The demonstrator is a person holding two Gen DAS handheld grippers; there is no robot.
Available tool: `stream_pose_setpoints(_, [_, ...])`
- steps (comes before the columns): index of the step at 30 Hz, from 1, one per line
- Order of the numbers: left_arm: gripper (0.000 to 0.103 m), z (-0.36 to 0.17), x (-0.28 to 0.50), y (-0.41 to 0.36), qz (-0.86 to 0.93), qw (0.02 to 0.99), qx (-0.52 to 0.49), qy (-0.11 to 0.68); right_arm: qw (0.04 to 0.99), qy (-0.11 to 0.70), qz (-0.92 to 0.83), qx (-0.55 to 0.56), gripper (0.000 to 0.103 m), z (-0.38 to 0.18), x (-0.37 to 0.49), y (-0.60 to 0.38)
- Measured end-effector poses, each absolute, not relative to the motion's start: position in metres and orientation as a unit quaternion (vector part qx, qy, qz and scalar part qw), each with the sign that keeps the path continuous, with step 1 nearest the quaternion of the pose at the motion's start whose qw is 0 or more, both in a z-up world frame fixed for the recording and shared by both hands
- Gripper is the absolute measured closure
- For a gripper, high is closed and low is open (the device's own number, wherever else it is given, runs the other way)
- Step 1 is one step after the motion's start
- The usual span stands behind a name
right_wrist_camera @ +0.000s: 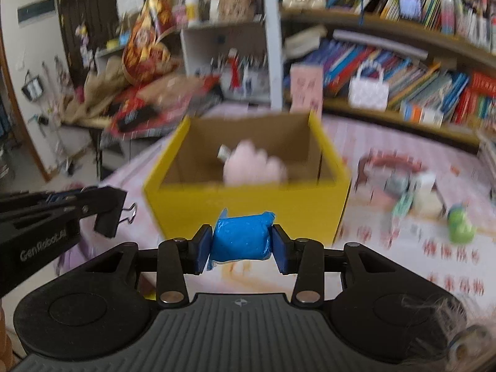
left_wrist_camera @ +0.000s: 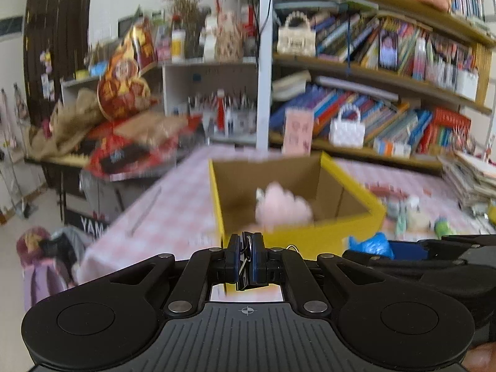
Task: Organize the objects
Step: 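Lower the blue cap into the yellow box with the right tool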
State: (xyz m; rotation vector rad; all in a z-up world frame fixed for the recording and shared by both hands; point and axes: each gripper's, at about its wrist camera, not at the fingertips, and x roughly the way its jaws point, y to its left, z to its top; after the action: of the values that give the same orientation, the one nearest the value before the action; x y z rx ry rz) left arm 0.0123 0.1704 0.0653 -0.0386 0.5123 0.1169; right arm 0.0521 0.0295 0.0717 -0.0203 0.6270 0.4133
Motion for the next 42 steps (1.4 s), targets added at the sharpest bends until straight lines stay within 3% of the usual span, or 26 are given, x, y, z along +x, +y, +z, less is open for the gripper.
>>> stream_pose_setpoints(11, [0.097, 0.063, 0.098, 0.161, 0.064, 0.965, 0.005, 0.255, 0.945, 0.257, 0.203, -0.005, 0.064, 0.102, 0.146, 0.033])
stream_pose_setpoints(30, [0.097, -0.007, 0.177, 0.151, 0.077, 0.921, 0.036, 0.381, 0.875, 0.389, 0.286, -0.024, 0.064, 0.033, 0.248, 0.074])
stream_pose_setpoints(42, [0.090, -0.012, 0.183, 0.155, 0.087, 0.915, 0.027, 0.393, 0.844, 0.447, 0.296, -0.027, 0.063, 0.007, 0.267, 0.084])
